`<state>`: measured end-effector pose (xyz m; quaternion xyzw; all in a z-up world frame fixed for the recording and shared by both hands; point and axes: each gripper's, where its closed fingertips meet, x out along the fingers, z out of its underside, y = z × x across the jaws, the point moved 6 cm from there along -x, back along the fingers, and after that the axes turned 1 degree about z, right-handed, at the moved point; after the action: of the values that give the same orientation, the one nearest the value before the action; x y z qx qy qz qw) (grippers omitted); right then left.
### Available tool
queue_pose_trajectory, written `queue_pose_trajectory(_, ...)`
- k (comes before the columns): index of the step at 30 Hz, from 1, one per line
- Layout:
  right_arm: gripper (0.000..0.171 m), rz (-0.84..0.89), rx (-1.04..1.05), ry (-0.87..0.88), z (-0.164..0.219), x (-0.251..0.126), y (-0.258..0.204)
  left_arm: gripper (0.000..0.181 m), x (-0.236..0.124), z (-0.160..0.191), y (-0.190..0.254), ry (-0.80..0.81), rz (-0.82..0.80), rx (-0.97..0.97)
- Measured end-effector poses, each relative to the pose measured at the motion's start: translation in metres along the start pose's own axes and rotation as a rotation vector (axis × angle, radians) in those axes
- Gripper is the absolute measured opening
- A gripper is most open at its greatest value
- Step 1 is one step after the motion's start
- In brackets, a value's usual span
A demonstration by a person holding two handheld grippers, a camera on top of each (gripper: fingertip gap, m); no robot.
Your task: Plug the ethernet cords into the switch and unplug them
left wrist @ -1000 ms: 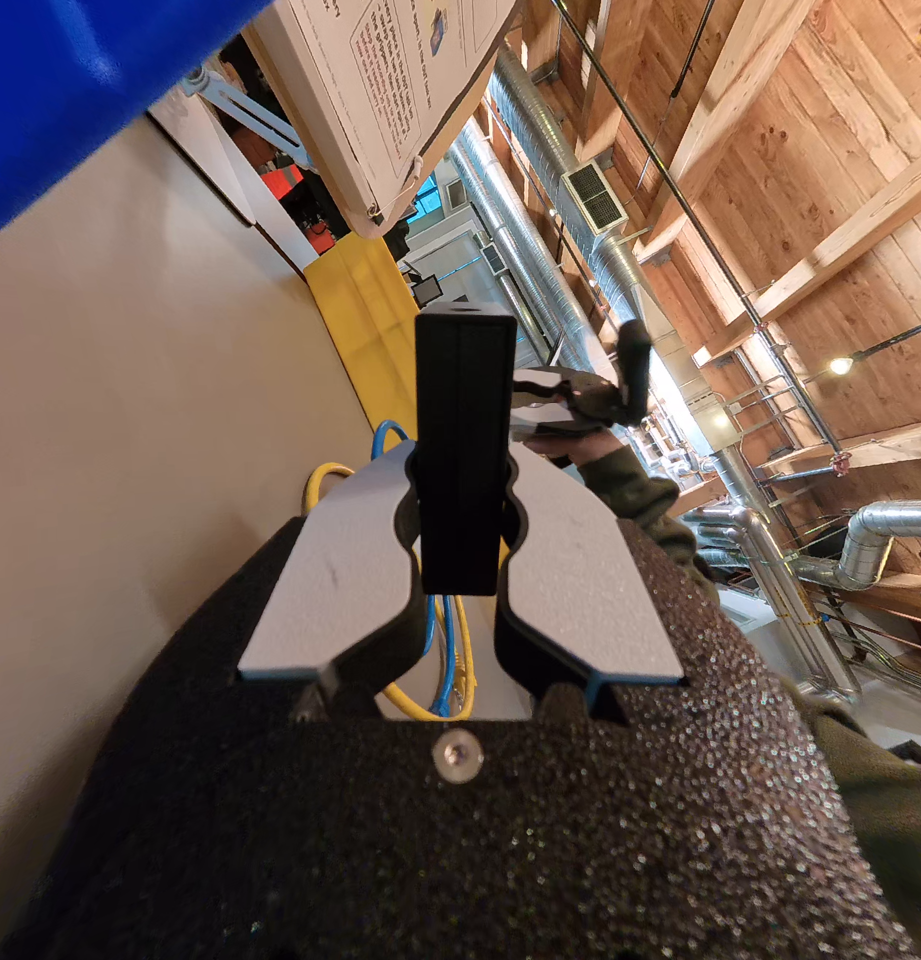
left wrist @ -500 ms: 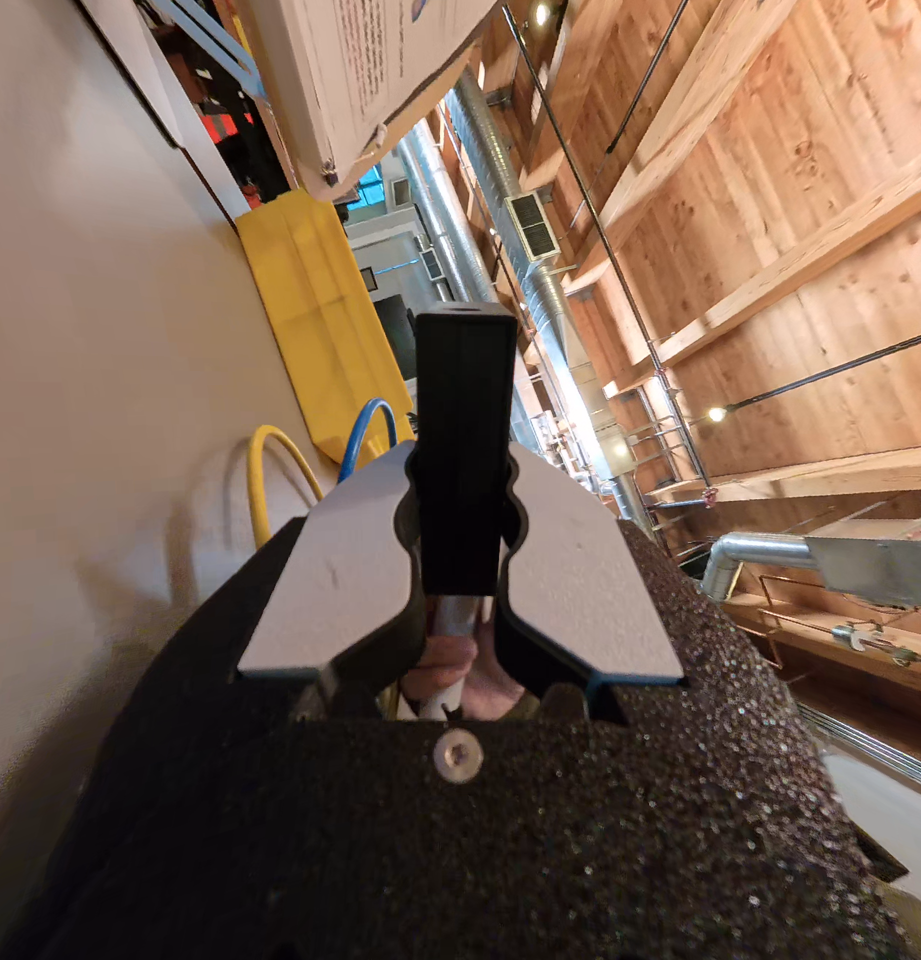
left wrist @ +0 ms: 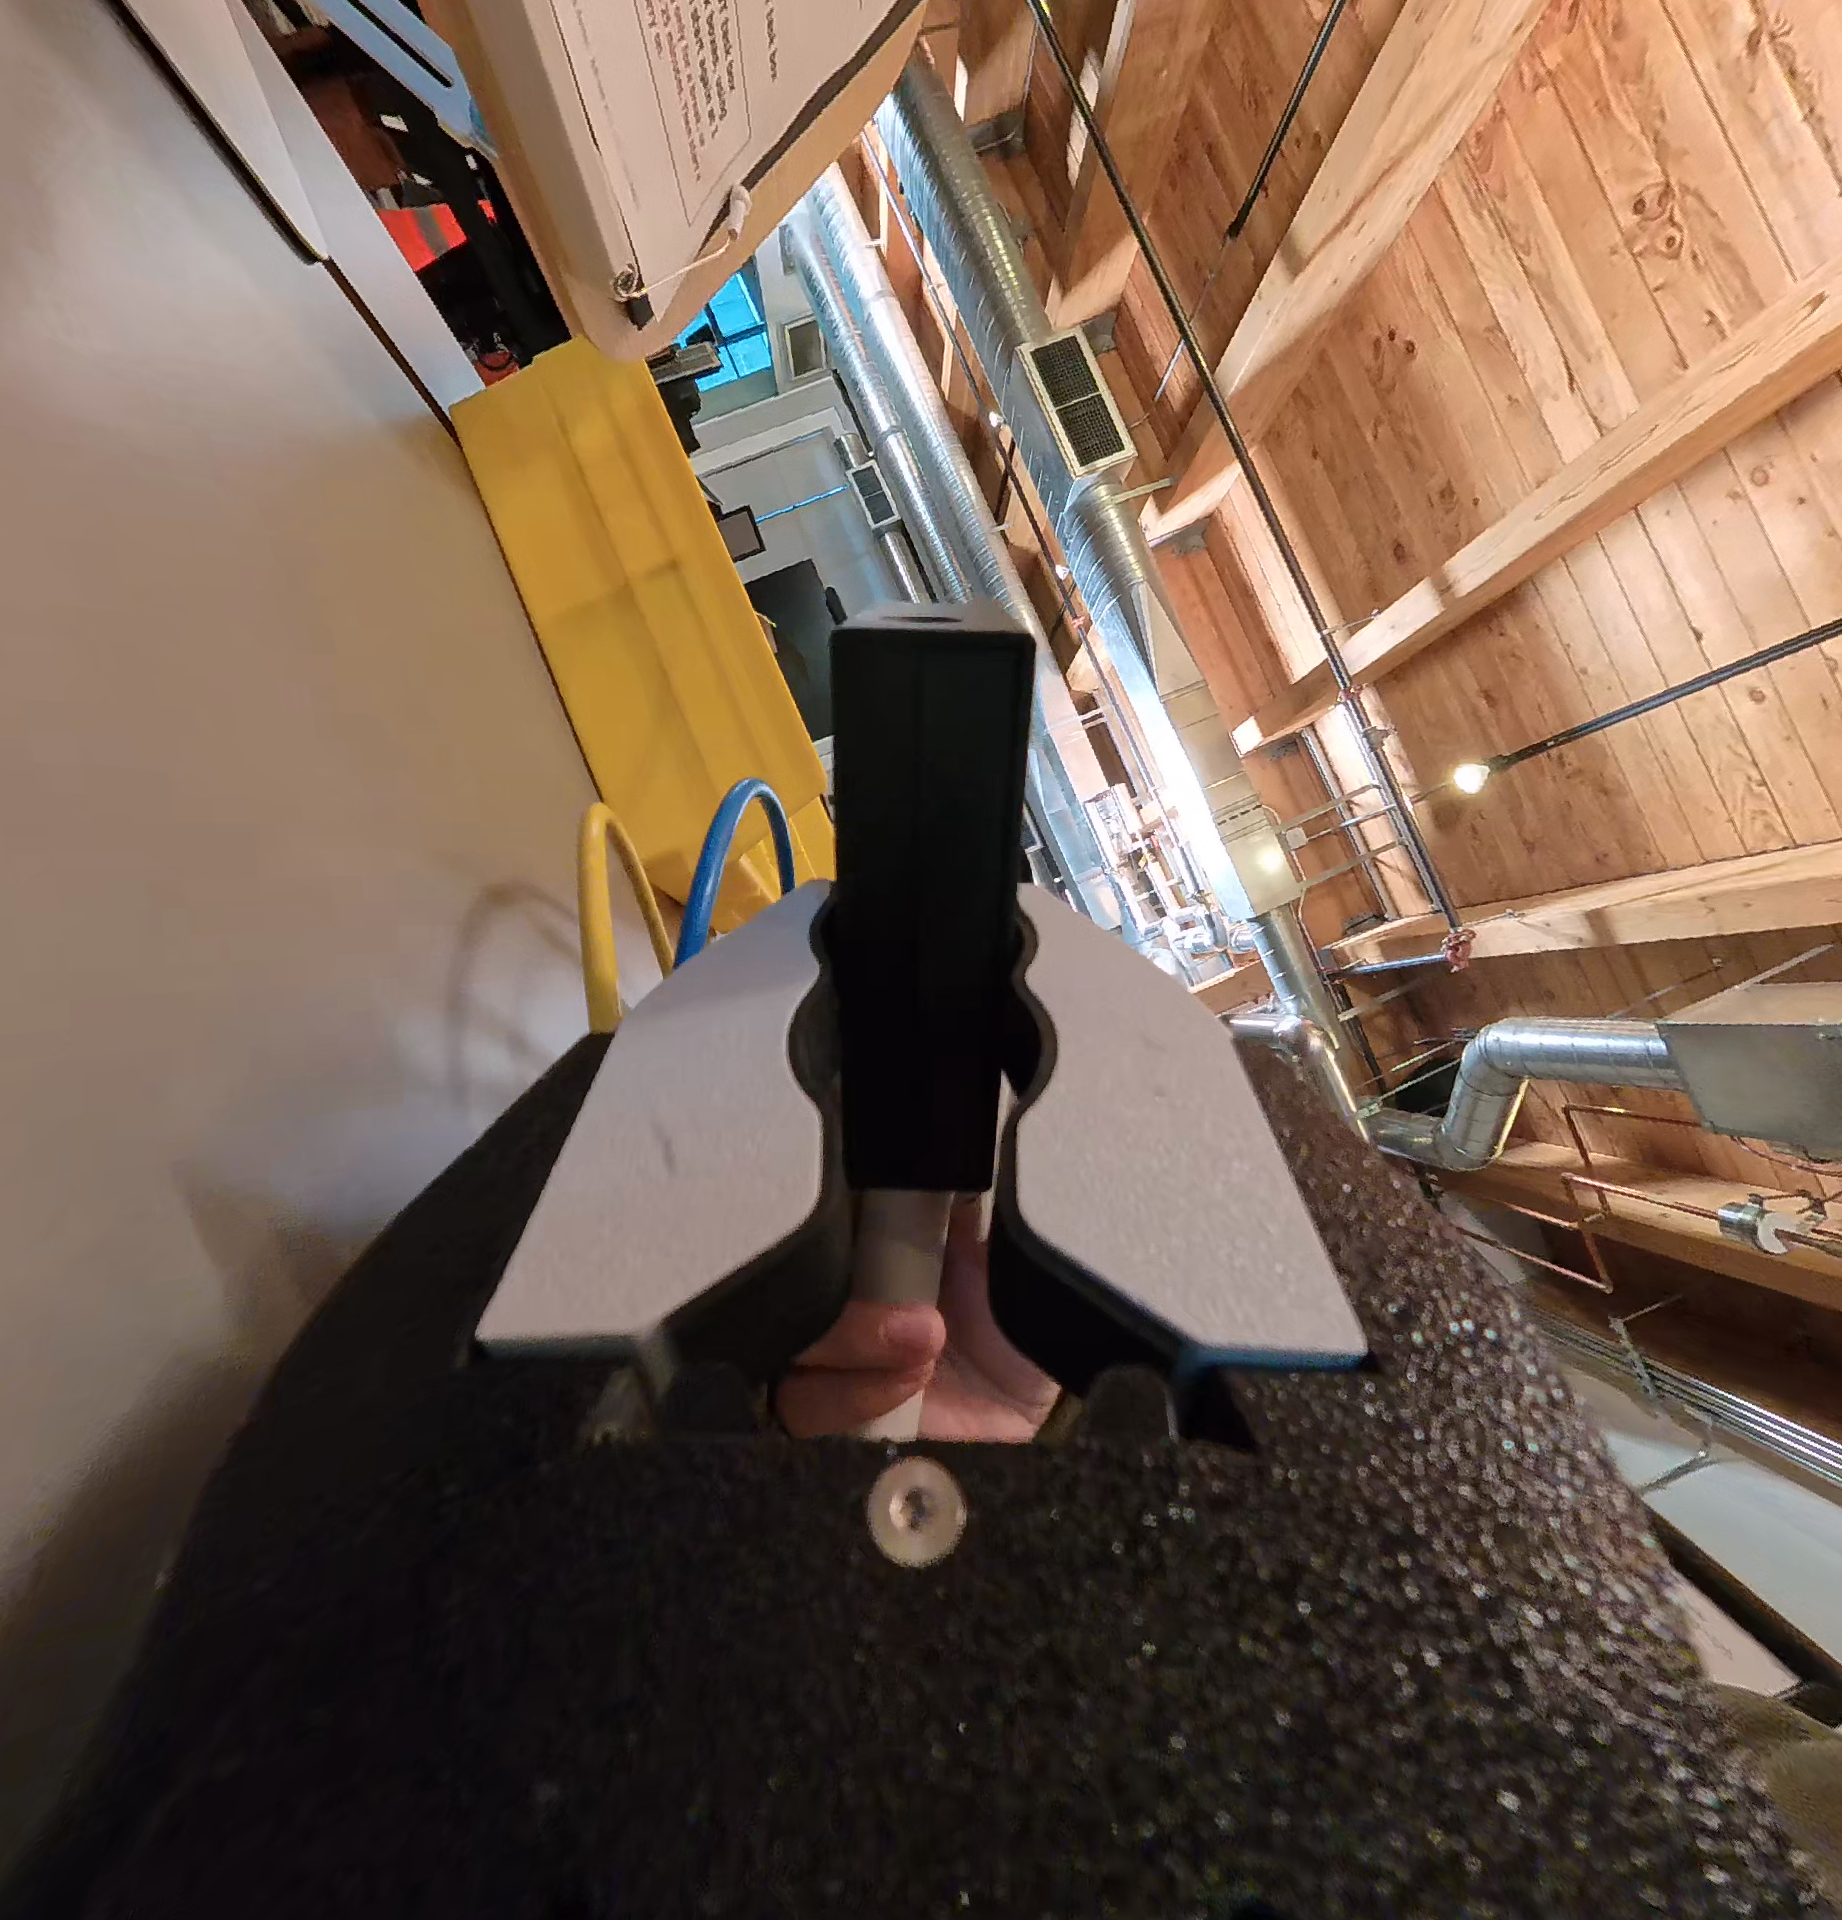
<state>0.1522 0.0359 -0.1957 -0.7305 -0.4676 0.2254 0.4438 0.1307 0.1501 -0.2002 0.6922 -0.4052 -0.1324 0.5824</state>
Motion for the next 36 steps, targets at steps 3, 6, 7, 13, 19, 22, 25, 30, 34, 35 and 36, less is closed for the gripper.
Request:
queue_pose_trajectory(3,0.026,-0.008,0.007,0.021,-0.0008,0.0019,-0.0011,0.028,0.0009,0.0011,0.0009,-0.003,-0.002,0.014)
queue_pose_trajectory(6,0.014,-0.020,0.017,0.017,0.0002,0.0036,-0.0018,0.027,-0.0002,0.0007,-0.0016,-0.002,-0.024,0.022)
queue_pose_trajectory(7,0.014,-0.011,0.028,0.017,0.0007,0.0043,-0.0008,0.027,-0.0007,0.0003,-0.0027,0.002,-0.028,0.017)
queue_pose_trajectory(13,0.014,-0.045,0.064,0.050,0.0019,0.0065,-0.0010,0.027,-0.0006,-0.0007,-0.0017,0.008,-0.008,0.004)
queue_pose_trajectory(19,0.014,-0.055,0.066,0.090,0.0036,0.0083,-0.0011,0.027,-0.0007,-0.0010,-0.0014,0.018,-0.001,-0.004)
queue_pose_trajectory(22,0.014,-0.066,0.066,0.102,0.0040,0.0082,-0.0011,0.027,-0.0003,-0.0009,-0.0007,0.014,-0.001,0.005)
queue_pose_trajectory(25,0.014,-0.063,0.052,0.120,0.0044,0.0075,-0.0016,0.028,0.0003,0.0002,-0.0004,0.014,0.004,0.002)
queue_pose_trajectory(30,0.014,-0.078,0.056,0.124,0.0039,0.0072,-0.0017,0.028,0.0008,0.0007,0.0010,0.013,0.004,0.013)
queue_pose_trajectory(34,0.014,-0.067,0.048,0.129,0.0035,0.0069,-0.0017,0.028,0.0011,0.0012,0.0009,0.011,0.000,0.014)
queue_pose_trajectory(35,0.014,-0.061,0.042,0.130,0.0034,0.0070,-0.0019,0.028,0.0010,0.0015,0.0006,0.012,0.001,0.010)
queue_pose_trajectory(36,0.014,-0.060,0.040,0.130,0.0036,0.0070,-0.0020,0.028,0.0009,0.0014,0.0006,0.012,0.002,0.008)
